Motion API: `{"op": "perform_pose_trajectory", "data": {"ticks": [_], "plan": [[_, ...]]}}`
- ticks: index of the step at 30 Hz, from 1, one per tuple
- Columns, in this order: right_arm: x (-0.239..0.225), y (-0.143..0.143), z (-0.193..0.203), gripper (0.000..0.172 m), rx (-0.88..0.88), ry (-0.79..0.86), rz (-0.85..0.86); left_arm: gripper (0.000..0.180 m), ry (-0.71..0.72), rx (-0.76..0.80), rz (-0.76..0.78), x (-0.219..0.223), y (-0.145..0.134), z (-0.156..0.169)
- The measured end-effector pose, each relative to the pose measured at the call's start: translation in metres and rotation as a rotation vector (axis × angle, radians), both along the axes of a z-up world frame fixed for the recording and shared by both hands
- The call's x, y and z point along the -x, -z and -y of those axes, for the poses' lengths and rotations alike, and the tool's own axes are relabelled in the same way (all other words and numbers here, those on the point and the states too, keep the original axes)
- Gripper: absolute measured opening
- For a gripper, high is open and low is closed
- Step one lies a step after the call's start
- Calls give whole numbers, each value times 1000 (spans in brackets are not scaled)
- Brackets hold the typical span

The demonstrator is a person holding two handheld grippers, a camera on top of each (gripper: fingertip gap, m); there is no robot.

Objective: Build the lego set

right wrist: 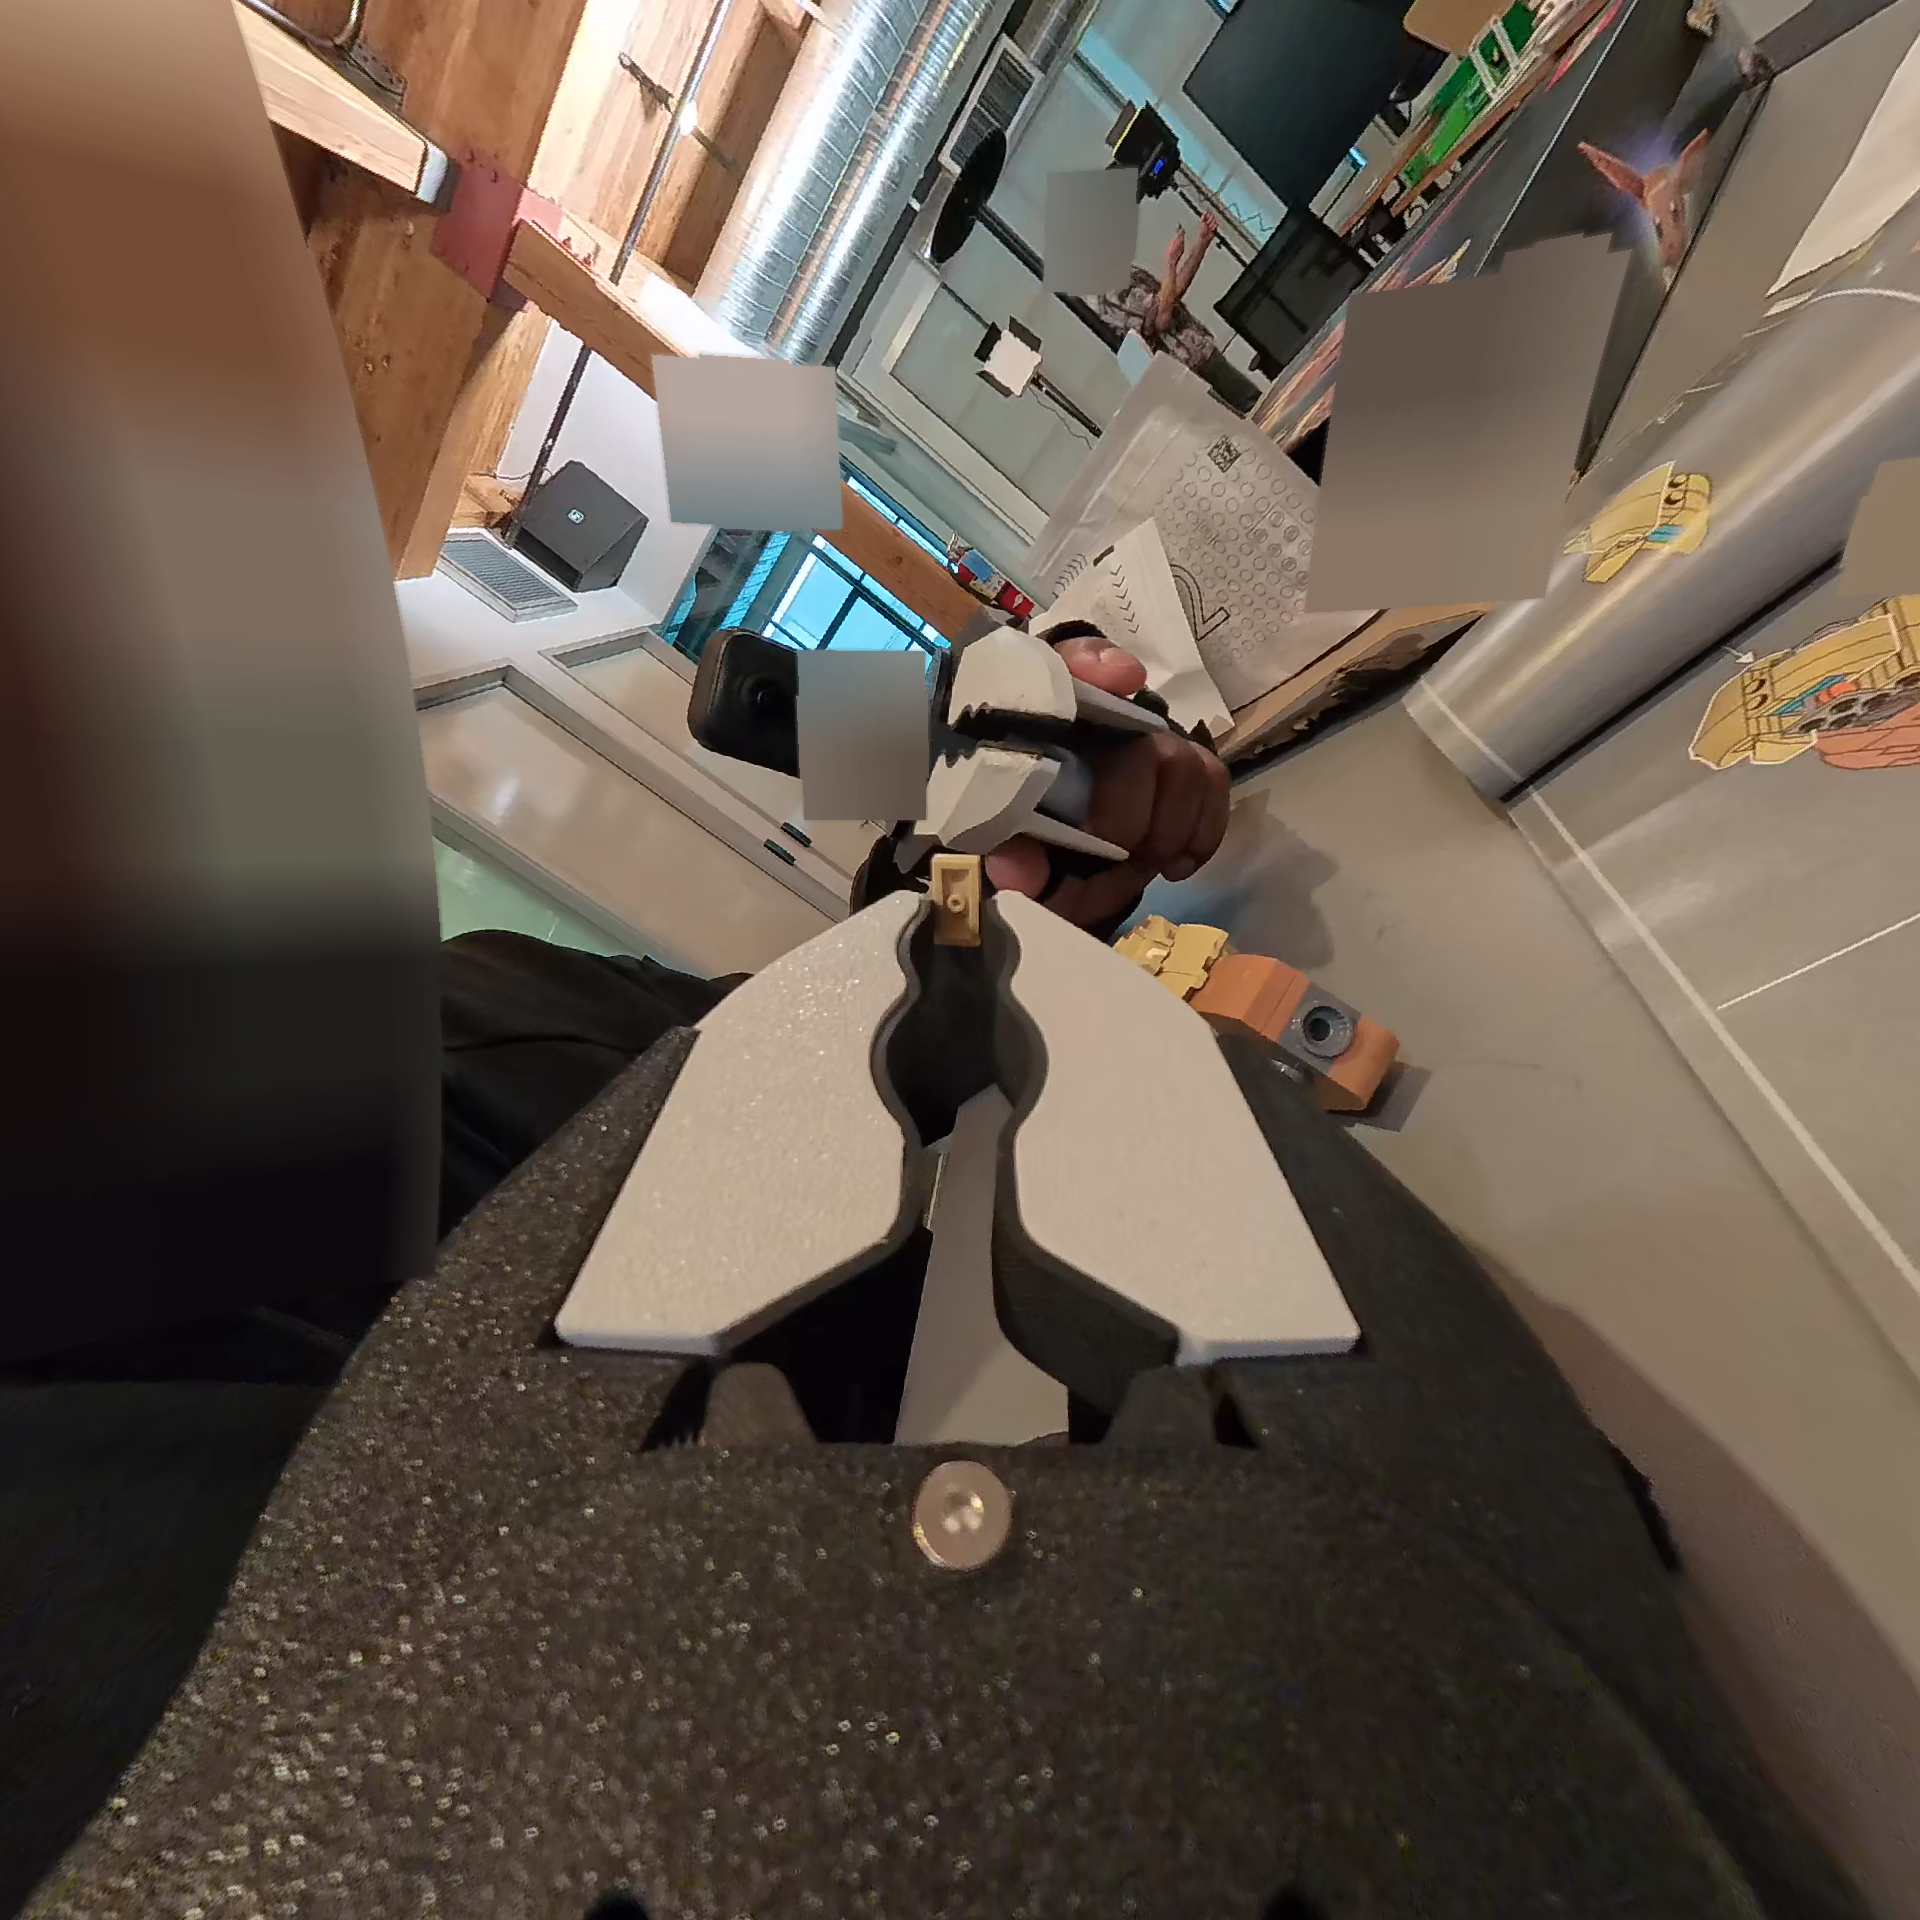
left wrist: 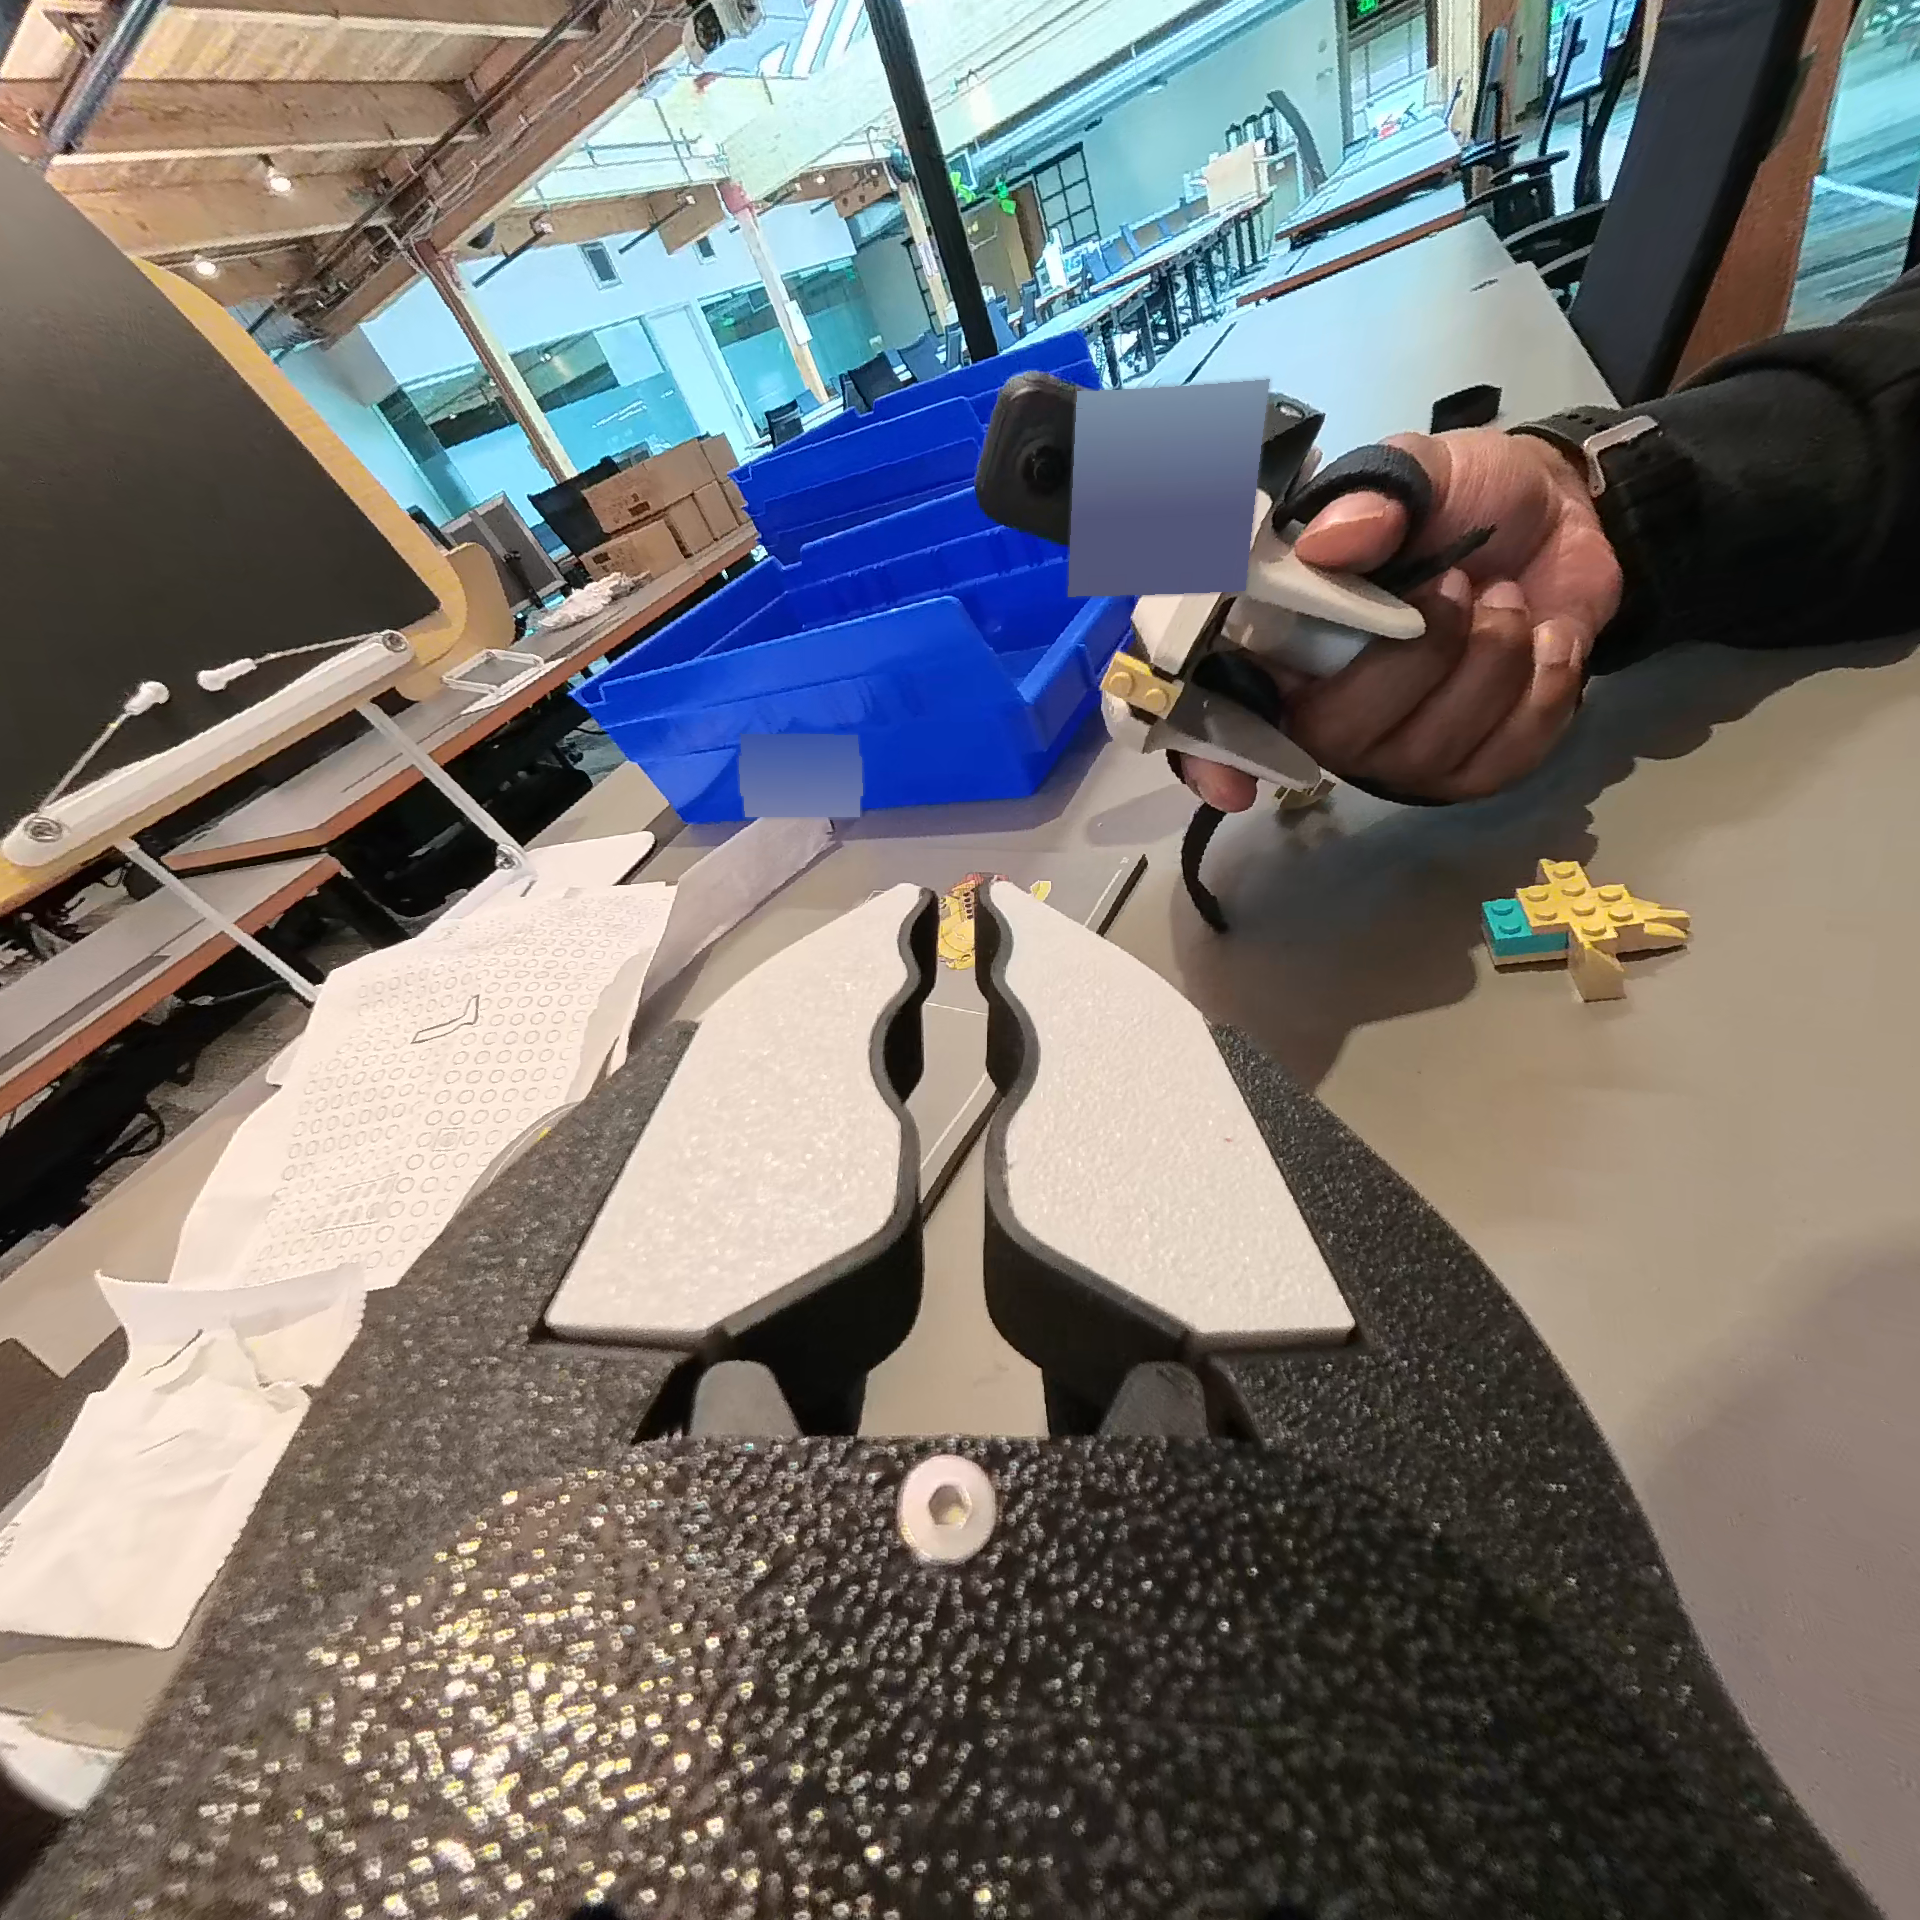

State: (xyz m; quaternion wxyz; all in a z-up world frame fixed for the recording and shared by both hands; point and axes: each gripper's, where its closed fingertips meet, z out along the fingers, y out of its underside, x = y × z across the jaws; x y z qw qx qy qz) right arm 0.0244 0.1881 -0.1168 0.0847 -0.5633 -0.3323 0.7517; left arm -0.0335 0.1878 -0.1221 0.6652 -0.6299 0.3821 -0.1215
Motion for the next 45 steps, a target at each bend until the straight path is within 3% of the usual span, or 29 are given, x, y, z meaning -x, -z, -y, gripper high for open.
{"op": "perform_pose_trajectory", "data": {"ticks": [45], "plan": [[2, 4, 3, 8, 18, -8, 9, 7, 45, 43, 17, -4, 1, 4]]}}
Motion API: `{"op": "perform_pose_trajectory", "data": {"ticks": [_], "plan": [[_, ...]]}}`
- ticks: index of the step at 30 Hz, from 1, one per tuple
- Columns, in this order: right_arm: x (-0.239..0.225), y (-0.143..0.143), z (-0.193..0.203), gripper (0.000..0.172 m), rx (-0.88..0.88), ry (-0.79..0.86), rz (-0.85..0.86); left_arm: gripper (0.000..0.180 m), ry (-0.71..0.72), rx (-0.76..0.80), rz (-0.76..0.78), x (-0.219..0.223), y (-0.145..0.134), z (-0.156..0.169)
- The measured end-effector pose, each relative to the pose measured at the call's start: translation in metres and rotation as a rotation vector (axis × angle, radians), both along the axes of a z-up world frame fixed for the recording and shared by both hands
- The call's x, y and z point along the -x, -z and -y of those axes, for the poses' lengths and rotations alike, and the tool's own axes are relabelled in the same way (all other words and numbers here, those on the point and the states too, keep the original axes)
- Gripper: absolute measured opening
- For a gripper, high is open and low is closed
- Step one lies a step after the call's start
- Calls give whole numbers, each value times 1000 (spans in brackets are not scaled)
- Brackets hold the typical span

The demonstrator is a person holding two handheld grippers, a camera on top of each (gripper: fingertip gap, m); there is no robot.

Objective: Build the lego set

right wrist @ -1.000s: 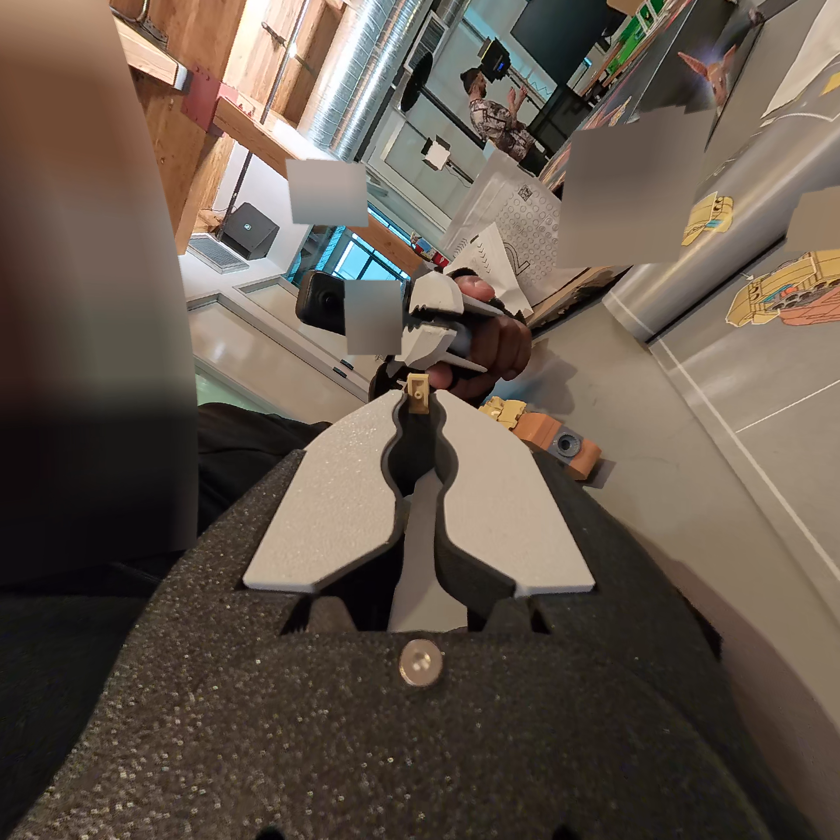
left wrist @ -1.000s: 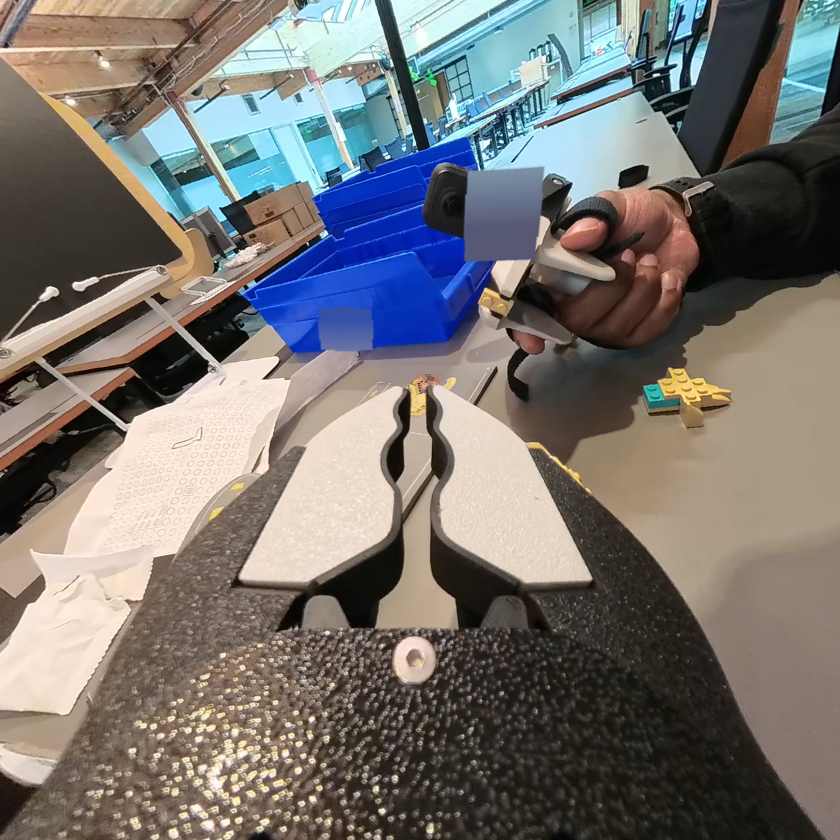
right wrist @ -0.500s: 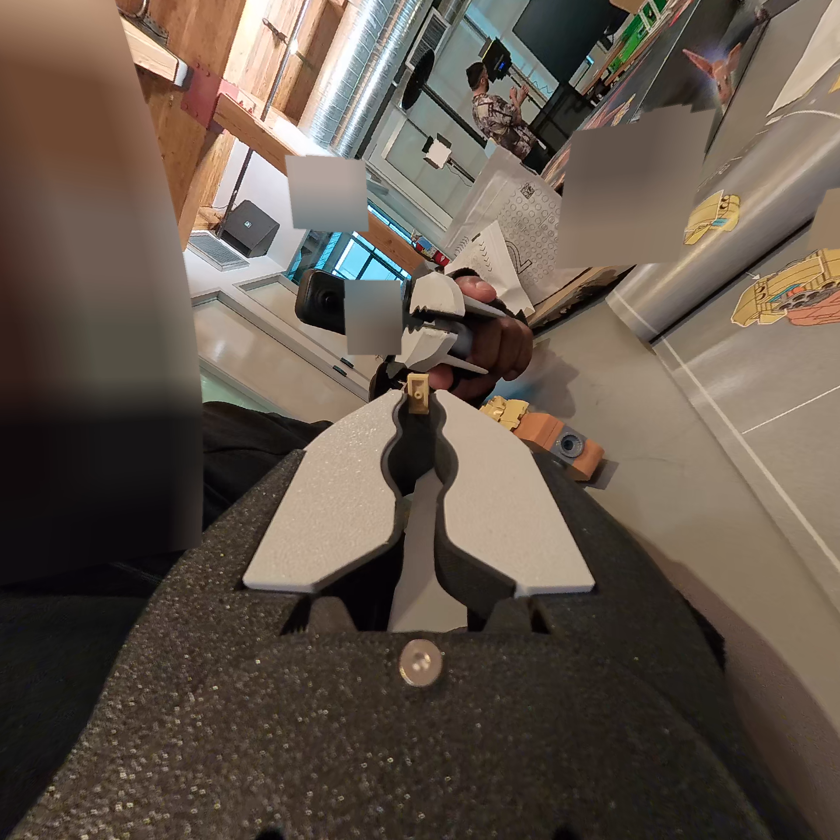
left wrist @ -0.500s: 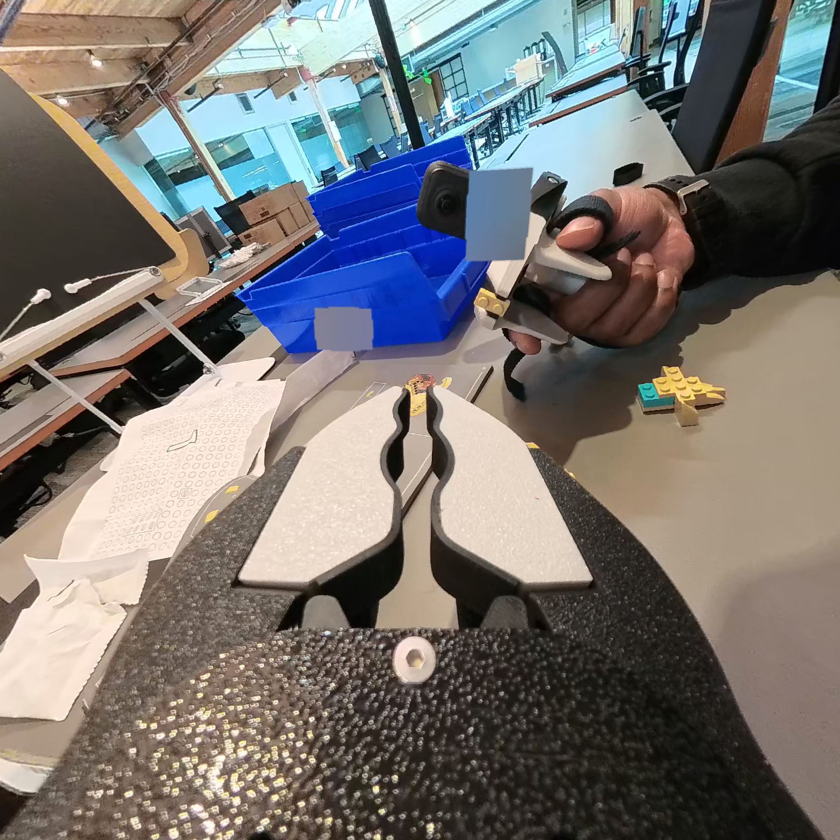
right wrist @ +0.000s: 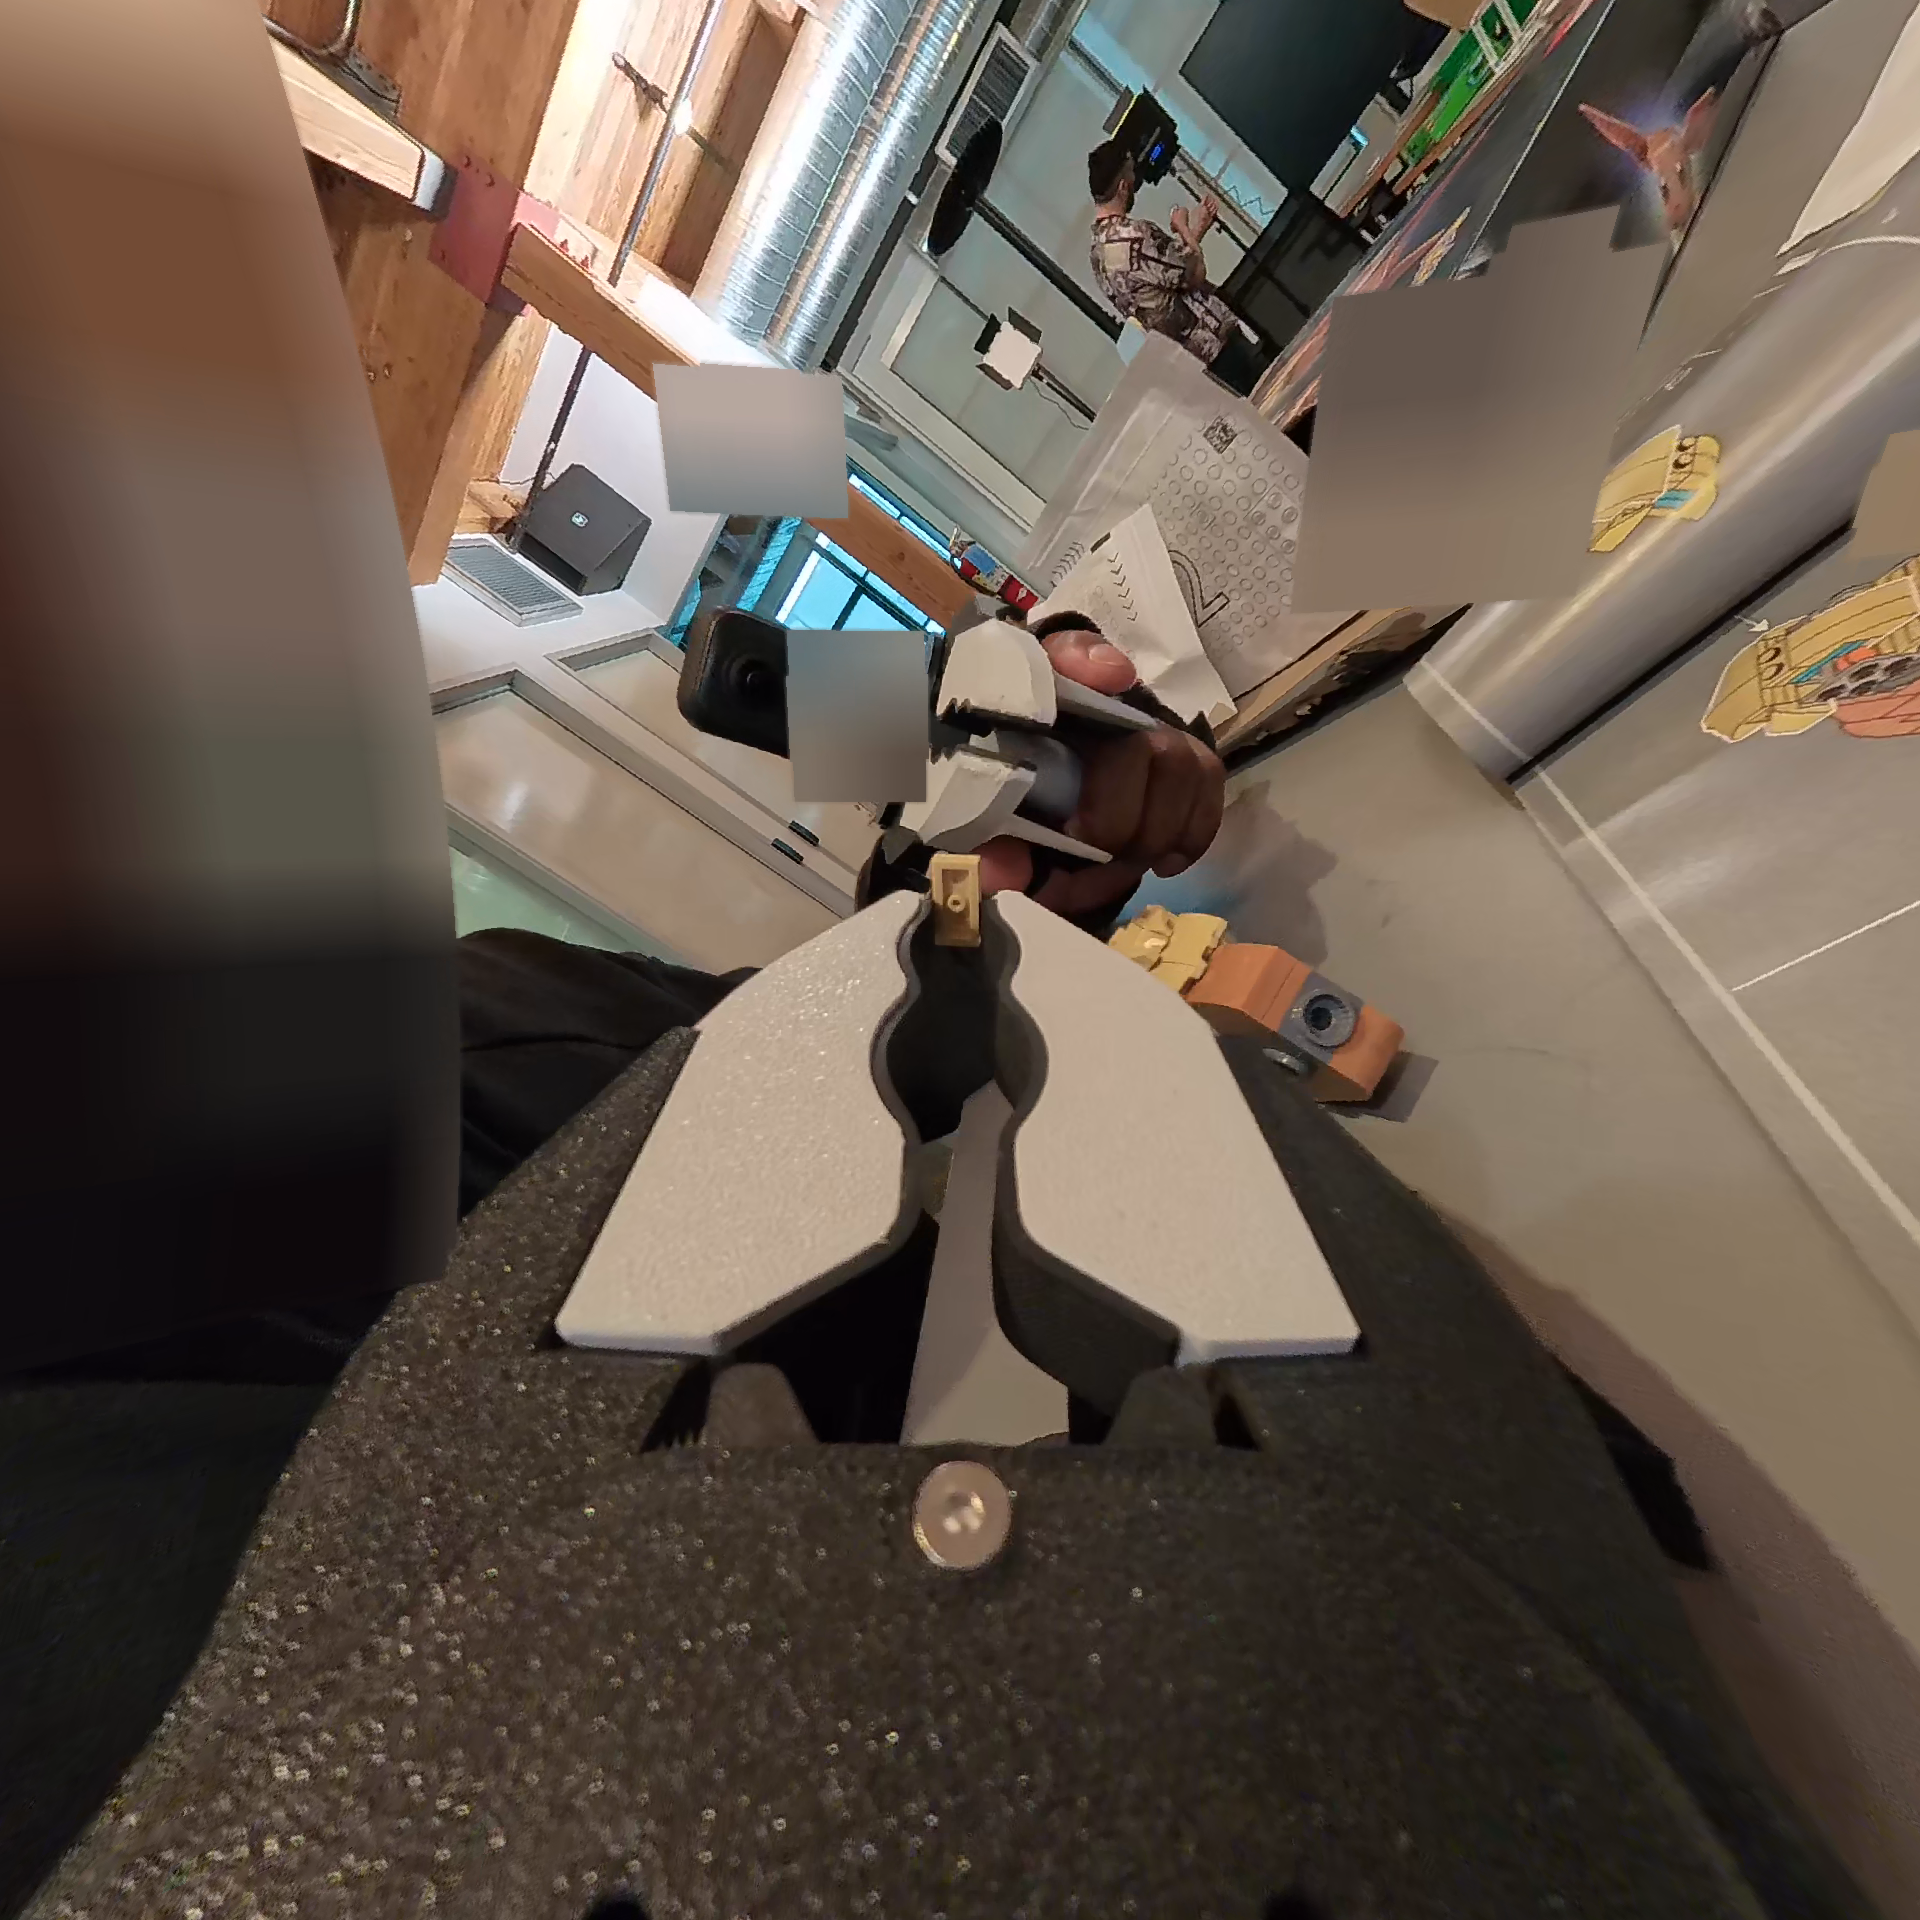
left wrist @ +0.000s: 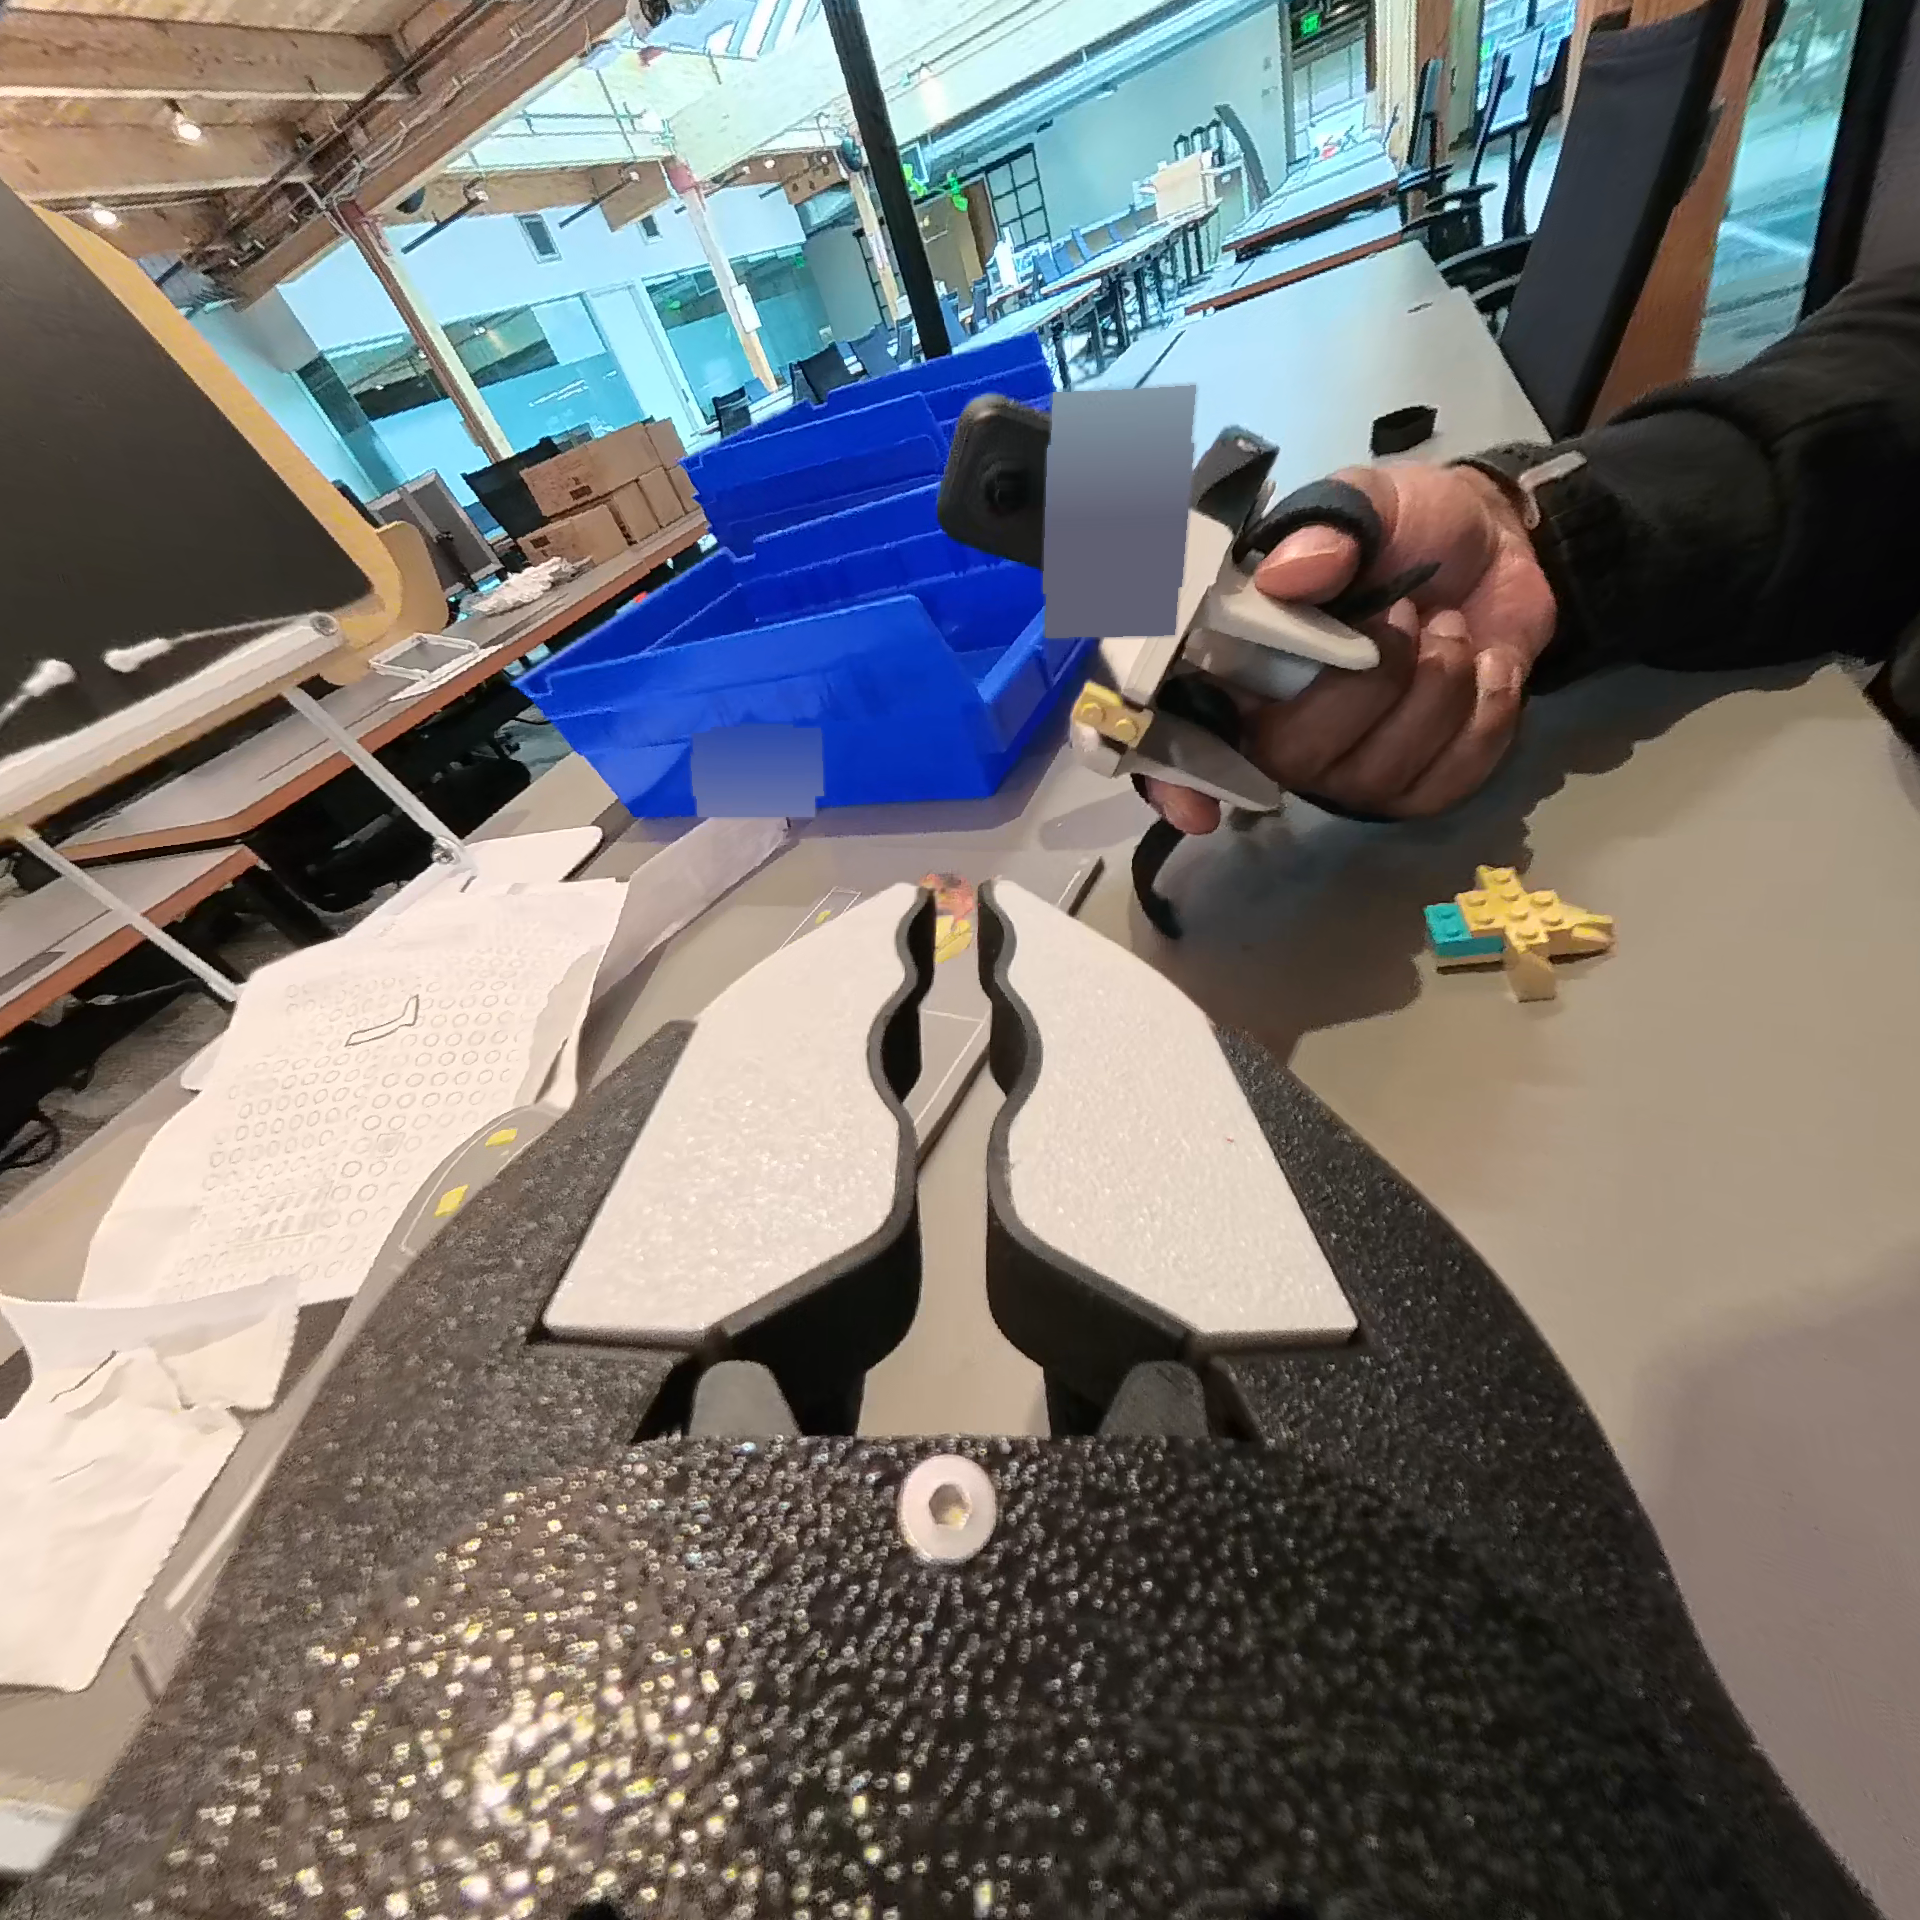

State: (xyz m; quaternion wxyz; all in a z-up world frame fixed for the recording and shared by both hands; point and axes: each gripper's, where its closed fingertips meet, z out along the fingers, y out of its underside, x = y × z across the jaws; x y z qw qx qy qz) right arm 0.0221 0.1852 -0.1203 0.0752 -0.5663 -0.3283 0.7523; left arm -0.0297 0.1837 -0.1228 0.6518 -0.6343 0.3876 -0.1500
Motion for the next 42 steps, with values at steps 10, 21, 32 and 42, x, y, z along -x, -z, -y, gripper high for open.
{"op": "perform_pose_trajectory", "data": {"ticks": [10, 21, 32, 42], "plan": [[-26, -21, 24, 8, 43, 10, -72, 16, 120, -36, 35, -60, -41, 34], [-51, -27, 55, 8, 104, -22, -127, 29, 233, -155, -172, -112, -24, 43], [-54, -17, 63, 10, 98, -44, -88, 16, 240, -118, -217, -119, -16, 52], [-90, 36, 64, 25, -287, 99, 264, 16, 138, 44, -300, -110, 0, 50]]}}
